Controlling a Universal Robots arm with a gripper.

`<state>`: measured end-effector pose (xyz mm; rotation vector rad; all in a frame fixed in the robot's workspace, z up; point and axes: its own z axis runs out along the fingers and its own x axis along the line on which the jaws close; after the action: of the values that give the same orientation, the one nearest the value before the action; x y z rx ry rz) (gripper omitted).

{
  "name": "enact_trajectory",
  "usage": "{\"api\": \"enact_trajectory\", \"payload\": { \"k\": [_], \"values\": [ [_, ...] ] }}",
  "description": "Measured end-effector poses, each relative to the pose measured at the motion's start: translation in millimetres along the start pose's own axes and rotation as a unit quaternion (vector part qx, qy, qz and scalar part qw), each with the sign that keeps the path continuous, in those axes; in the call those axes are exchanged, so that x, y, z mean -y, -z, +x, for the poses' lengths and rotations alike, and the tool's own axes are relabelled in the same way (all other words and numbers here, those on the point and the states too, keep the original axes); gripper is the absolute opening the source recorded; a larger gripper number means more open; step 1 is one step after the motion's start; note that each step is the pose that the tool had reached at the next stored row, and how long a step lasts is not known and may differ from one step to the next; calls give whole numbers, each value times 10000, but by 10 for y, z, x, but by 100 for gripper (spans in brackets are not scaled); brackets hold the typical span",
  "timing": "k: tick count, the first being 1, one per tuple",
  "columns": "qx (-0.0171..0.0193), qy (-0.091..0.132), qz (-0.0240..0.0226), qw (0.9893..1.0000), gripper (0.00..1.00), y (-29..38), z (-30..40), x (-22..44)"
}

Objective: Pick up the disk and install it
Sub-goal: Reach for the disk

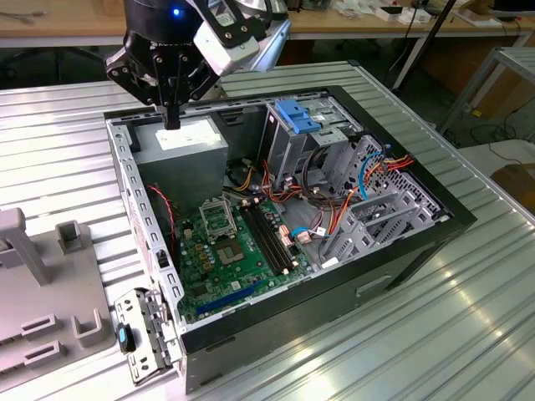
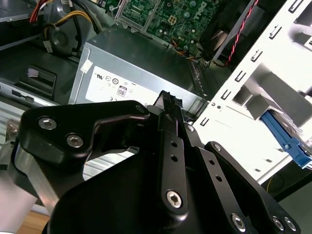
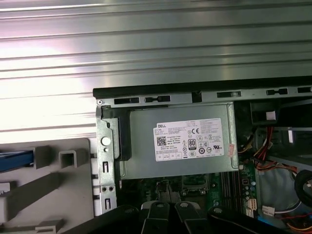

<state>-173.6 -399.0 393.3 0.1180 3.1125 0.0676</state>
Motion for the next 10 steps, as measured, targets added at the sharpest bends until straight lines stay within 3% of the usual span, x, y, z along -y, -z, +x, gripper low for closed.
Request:
{"api": "enact_trajectory", "payload": {
  "k": [10],
  "values": [
    [0, 0, 0, 10000, 11, 1, 66, 5]
  ]
}}
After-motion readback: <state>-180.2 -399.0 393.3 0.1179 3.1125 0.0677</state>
